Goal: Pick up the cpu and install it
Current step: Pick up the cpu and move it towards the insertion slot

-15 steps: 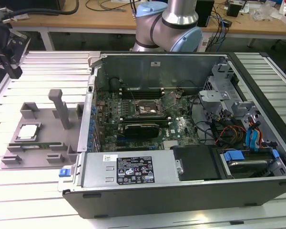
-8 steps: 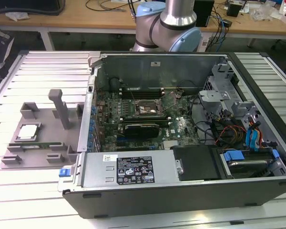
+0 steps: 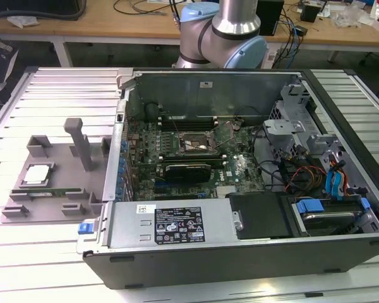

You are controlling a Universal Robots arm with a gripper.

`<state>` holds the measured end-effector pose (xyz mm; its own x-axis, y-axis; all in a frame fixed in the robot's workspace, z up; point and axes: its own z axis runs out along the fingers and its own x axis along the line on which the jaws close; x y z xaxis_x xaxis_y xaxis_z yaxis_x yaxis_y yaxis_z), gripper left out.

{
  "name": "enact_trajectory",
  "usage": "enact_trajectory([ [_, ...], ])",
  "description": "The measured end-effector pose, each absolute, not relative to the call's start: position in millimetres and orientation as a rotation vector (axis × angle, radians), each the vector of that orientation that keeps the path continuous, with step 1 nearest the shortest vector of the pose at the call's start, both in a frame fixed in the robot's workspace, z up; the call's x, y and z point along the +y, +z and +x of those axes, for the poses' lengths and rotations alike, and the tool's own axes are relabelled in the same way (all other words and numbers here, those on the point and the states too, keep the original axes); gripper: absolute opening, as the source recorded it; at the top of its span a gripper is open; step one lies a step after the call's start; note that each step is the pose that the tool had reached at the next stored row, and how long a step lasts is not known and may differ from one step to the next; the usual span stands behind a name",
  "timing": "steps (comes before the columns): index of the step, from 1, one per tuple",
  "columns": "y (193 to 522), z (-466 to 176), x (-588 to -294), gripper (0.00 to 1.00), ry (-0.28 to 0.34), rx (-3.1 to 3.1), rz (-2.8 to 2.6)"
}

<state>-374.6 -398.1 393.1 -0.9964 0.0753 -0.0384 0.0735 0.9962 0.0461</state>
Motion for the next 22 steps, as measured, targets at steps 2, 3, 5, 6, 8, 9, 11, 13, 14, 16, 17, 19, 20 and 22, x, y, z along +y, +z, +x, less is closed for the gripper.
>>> enact_trajectory([
  [2, 393.0, -374.6, -398.0, 0.11, 0.069, 3.099, 0.116],
  [3, 393.0, -374.6, -398.0, 0.11, 0.069, 3.099, 0.115],
  [5, 393.0, -374.6, -398.0, 0.11, 0.069, 3.099, 0.115],
  [6, 393.0, -374.6, -398.0, 0.11, 0.069, 3.099, 0.115],
  [8, 393.0, -374.6, -397.9, 0.29, 0.069, 3.099, 0.115],
  [9, 393.0, -374.6, -397.9, 0.42, 0.069, 3.099, 0.115],
  [11, 393.0, -374.6, -397.9, 0.54, 0.069, 3.099, 0.115],
  [13, 393.0, -374.6, -397.8, 0.66, 0.069, 3.099, 0.115],
  [14, 393.0, -374.6, -397.8, 0.66, 0.069, 3.099, 0.115],
  [16, 392.1, -374.6, -397.8, 0.66, 0.069, 3.098, 0.115],
  [17, 391.5, -374.6, -397.8, 0.66, 0.069, 3.099, 0.115],
  [19, 388.8, -374.6, -397.8, 0.66, 0.069, 3.099, 0.115],
  [20, 387.3, -374.6, -397.8, 0.66, 0.069, 3.099, 0.116],
  [22, 384.5, -374.6, -397.8, 0.66, 0.069, 3.099, 0.115],
])
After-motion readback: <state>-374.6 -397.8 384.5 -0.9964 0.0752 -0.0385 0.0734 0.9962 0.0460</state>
